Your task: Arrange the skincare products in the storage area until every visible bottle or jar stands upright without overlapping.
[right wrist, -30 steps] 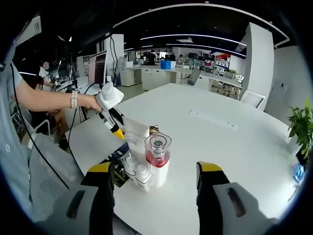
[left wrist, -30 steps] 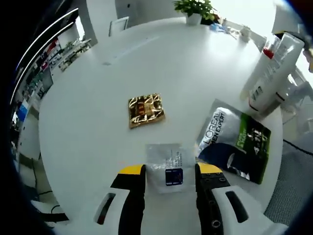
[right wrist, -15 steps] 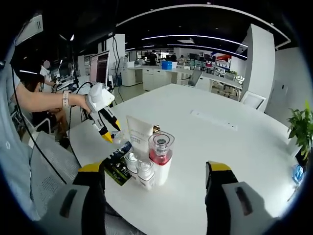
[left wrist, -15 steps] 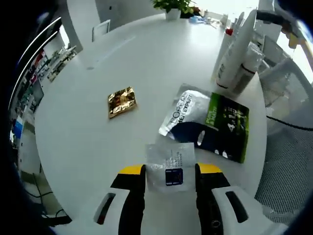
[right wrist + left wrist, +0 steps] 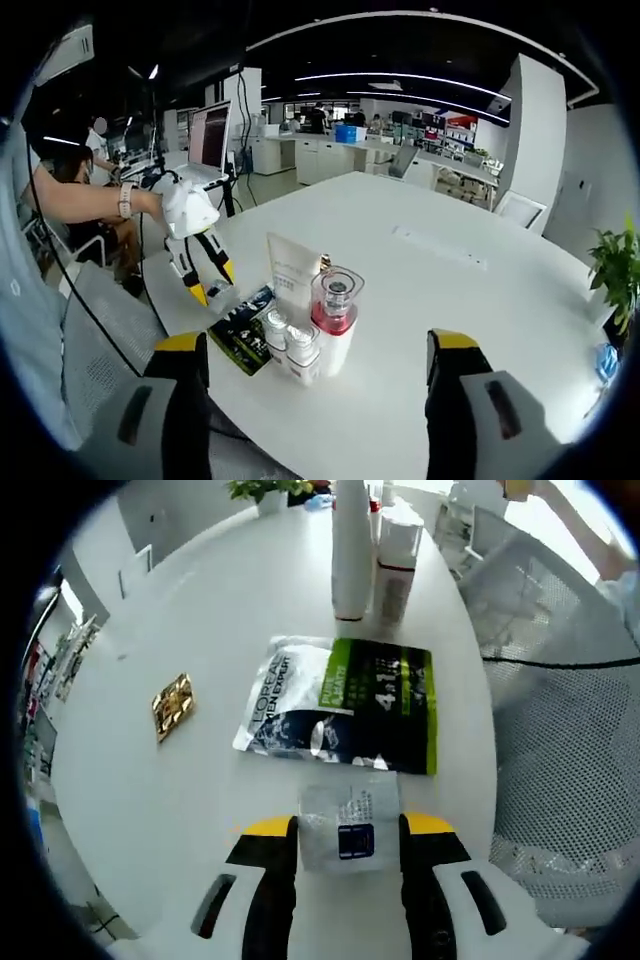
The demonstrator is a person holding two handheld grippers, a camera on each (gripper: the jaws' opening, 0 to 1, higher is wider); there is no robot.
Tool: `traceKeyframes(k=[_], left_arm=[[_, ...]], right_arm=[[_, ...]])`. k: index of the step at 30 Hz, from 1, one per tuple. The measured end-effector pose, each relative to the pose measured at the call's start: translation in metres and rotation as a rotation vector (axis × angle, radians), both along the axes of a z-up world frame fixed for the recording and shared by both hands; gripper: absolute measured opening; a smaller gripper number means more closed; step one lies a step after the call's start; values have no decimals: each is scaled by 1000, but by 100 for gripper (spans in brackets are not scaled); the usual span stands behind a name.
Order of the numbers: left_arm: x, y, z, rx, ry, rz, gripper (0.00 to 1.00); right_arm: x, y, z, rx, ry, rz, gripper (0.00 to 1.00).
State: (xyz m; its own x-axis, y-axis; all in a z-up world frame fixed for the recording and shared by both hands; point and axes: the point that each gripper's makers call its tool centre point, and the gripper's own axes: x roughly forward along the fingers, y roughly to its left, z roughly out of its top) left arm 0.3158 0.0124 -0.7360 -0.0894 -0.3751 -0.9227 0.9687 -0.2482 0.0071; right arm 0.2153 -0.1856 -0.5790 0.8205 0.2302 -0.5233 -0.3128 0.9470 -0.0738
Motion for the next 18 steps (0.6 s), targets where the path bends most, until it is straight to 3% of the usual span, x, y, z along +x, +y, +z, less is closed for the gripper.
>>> traceKeyframes(k=[6,18], left_arm=[[-15,4,-6,37,-4,-87,37],[-16,3,-14,19,2,-117,37]], right_arm=[[-1,0,0,-16,3,3,90],[0,-3,0,-18,4,-4,89]])
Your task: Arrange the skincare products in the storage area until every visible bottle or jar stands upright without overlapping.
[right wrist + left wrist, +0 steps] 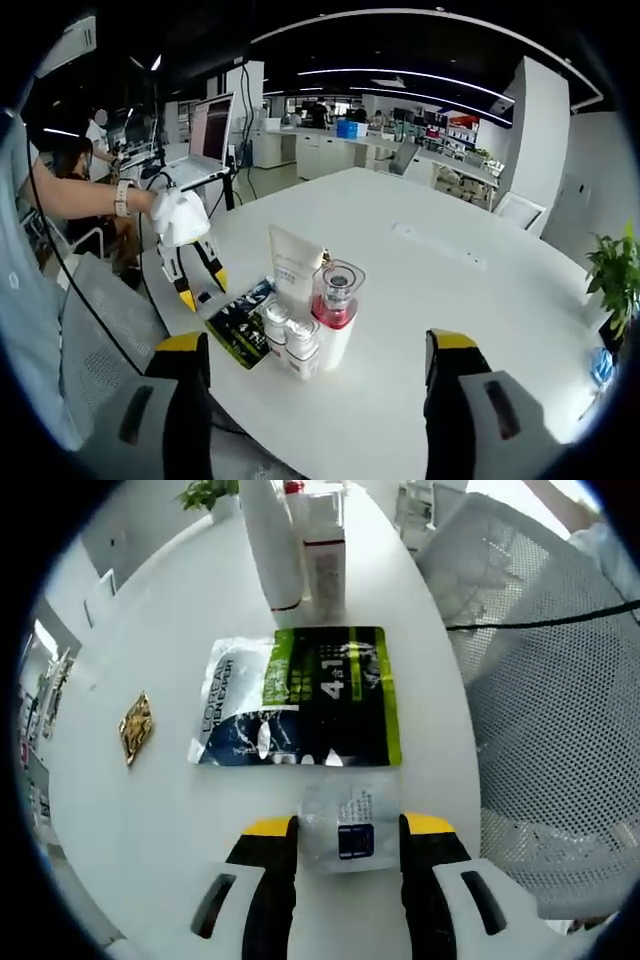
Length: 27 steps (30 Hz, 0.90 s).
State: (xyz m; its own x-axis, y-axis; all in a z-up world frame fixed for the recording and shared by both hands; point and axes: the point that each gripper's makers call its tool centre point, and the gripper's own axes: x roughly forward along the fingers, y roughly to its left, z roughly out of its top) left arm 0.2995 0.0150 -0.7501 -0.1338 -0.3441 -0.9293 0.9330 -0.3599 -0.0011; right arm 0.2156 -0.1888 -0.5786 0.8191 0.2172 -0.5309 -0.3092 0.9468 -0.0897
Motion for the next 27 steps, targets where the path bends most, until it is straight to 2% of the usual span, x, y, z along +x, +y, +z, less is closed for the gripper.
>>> traceKeyframes(k=[4,9,14,18,21,25,27], left_arm=[[0,1,0,-6,-2,-13,38],[2,1,0,-20,-1,12,39],[4,1,0,-31,-8,8,49],[3,2,-1,-18,2,-3,50],[1,0,4,-35,57,31,52],[8,-4,10,-56,68,51,54],[14,-11,16,-98,87,115,55]], right_arm=[[0,0,0,-3,3,-1,89],[1,1,-1,-1,5,-1,89],[2,3,-4,-3,11,7,89],[2,2,-5,-3,13,6,89],[2,0,-6,-1,14,3,89],[0,-1,-9,0,22,-1,88],[0,-1,-10,6,24,-2,88]])
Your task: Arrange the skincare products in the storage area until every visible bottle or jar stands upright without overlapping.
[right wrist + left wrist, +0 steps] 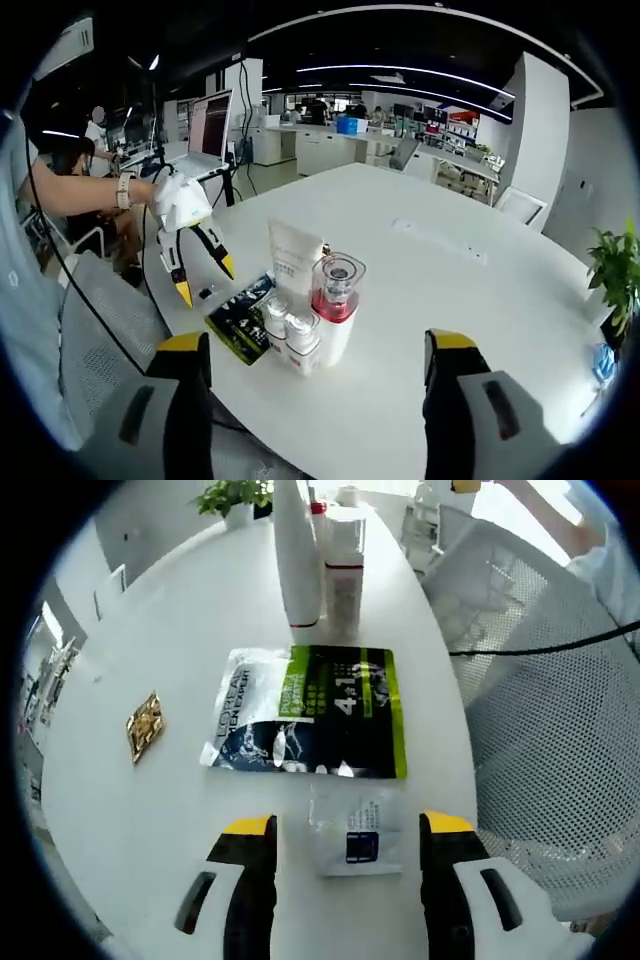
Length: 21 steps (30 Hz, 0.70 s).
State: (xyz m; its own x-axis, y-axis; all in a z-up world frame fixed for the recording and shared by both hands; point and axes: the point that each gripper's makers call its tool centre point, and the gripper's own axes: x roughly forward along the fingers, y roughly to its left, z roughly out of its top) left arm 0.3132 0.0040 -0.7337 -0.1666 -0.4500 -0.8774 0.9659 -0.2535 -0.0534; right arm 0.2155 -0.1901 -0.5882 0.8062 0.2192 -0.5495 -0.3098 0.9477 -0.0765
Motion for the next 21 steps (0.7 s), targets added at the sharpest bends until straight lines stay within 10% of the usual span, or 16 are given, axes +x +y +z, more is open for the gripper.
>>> traceKeyframes(k=[21], left_arm=[[104,-66,20,-158,-56,400,61]], right_arm=[[0,-14,-5,9,23,-46,88]])
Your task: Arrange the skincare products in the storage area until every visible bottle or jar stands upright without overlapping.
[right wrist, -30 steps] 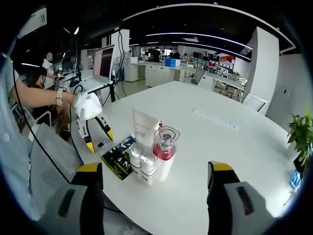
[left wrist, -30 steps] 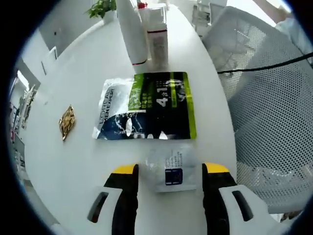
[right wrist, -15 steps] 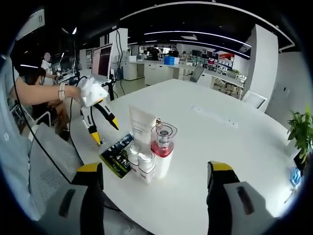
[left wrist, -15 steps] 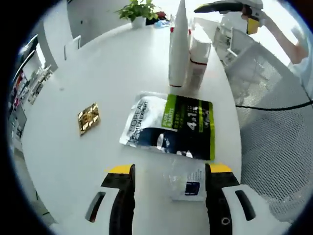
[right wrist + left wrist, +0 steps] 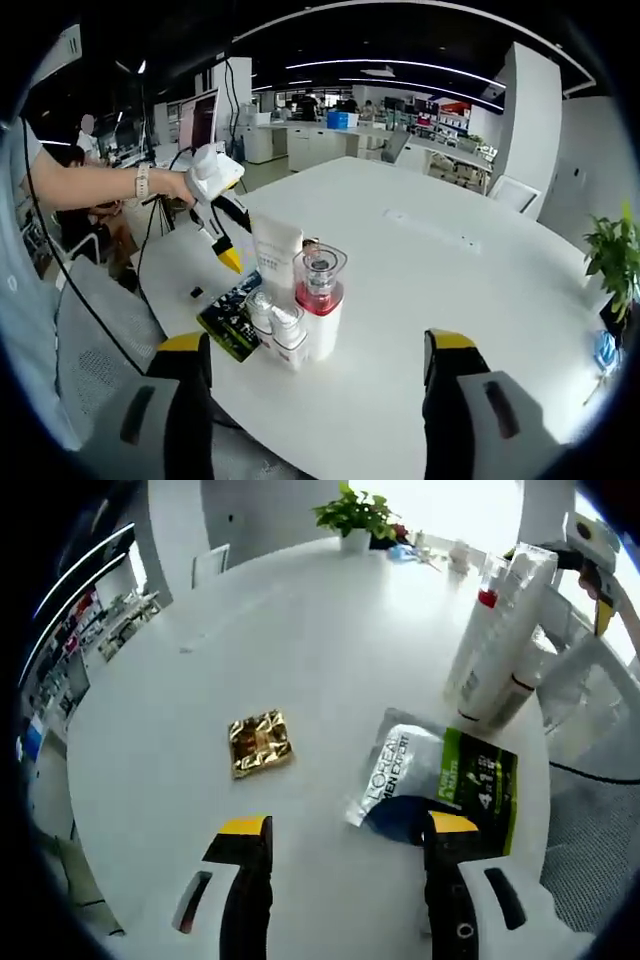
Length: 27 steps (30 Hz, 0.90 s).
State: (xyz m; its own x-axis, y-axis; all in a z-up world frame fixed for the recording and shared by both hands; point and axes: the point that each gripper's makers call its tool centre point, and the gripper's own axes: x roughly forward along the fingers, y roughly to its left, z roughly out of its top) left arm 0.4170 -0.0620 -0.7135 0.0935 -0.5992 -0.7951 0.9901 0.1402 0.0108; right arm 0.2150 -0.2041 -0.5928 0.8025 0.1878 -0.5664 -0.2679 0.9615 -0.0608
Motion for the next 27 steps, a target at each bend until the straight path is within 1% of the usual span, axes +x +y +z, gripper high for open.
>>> traceKeyframes(k=[2,5,6,11,12,14,15,17,20,27], left_arm=[[7,-9,0,-17,7,19,62],[21,-23,2,-70,10,93,62],[26,-27,1,-82,22,126,62],[41,-37,-5,-68,13,153,63],[44,-39,-8,-58,22,173,63],[44,-43,-10,-61,48,181,64],[46,-44,-13,-53,49,187,63],[50,-46,-18,-36,32,187,62],[50,-50,-21,-27,48,188,61],[56,-56,-29,4,50,201,61]], right_arm=[[-1,-2,-1,-2,6,-4,88],[-2,-6,-2,-1,11,-15,88],[-3,-6,-3,-1,11,-18,88],[-6,-10,-9,7,27,-30,87],[-6,-10,-10,8,29,-32,87],[-7,-12,-12,12,33,-38,87],[-7,-13,-12,14,34,-40,87],[-8,-17,-16,16,38,-45,87],[-7,-18,-17,21,41,-49,87],[-6,-19,-20,25,48,-52,87]])
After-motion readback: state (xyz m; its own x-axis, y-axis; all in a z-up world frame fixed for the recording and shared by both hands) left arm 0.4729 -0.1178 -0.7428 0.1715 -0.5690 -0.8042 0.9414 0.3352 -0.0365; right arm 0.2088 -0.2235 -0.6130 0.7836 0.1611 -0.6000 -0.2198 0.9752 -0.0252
